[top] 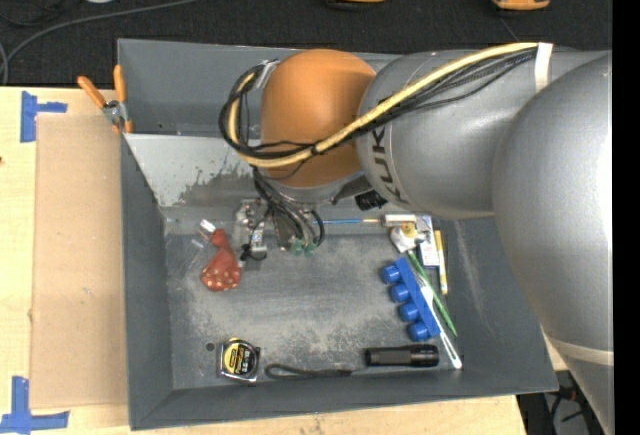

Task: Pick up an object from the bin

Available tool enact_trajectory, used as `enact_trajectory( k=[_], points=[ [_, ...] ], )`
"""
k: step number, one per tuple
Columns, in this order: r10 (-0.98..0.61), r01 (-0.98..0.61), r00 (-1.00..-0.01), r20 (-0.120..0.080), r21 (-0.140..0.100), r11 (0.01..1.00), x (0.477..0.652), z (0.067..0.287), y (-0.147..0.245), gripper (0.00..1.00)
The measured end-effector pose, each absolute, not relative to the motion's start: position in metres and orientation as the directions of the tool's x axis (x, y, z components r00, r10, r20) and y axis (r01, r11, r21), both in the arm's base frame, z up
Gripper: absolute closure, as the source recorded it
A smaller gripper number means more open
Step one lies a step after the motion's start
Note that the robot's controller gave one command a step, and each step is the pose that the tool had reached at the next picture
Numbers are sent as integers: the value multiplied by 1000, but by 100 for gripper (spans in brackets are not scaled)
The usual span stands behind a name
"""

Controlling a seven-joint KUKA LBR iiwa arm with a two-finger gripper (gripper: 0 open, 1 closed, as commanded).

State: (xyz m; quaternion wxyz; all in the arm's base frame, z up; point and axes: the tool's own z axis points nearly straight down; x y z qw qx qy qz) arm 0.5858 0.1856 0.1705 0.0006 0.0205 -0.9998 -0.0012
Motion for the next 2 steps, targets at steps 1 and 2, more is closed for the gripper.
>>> enact_trajectory(
  k=[1,2],
  points=[
    [-39,-39,-999,1,3,999,586,170,185,0],
    [-38,-38,-999,1,3,999,586,170,185,0]
  ],
)
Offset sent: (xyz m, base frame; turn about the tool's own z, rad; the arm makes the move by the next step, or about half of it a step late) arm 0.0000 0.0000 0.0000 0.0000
